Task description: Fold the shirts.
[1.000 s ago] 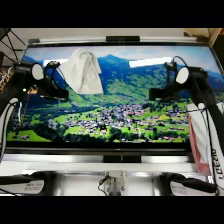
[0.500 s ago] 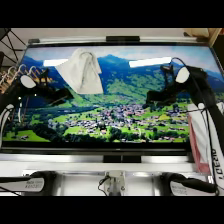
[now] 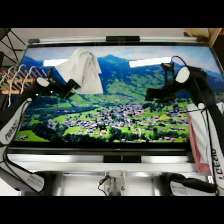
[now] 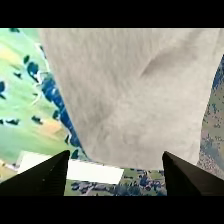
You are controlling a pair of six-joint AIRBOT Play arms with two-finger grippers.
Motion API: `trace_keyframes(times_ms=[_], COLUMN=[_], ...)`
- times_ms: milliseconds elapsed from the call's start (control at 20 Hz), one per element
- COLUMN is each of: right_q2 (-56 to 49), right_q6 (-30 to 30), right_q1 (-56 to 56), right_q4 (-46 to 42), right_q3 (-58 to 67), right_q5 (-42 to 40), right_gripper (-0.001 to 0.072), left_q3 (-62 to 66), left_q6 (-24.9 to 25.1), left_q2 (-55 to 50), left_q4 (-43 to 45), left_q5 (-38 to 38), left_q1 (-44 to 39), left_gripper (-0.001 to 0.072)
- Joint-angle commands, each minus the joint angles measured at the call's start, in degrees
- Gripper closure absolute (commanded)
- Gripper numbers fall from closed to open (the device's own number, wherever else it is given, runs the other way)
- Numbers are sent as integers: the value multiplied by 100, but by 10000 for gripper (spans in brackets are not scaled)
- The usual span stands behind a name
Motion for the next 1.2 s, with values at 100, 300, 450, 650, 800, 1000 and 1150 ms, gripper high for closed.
trace_keyframes(times_ms=[100,300,450,650,800,1000,1150], right_q2=[0,0,2,365,1084,2315,3167], right_q6=[2,7,17,11,20,188,494], right_q1=[2,2,0,-2,-2,-2,2], right_q4=[9,55,55,-66,-678,-1215,-892], right_q3=[-2,-2,-2,13,264,763,772], right_q5=[-39,74,186,243,295,343,621], right_gripper=[98,98,99,98,98,98,98], left_q3=[579,579,667,898,894,743,103], left_q6=[13,20,782,2472,2800,2551,1587], left_q2=[-745,-745,-570,898,2680,4527,5106], left_q4=[-586,-629,-1025,-1036,-1032,-280,149], left_q5=[208,282,2,-238,-485,-660,-713], left_q1=[-42,7,70,74,57,-343,-907], left_gripper=[203,653,665,666,666,666,665])
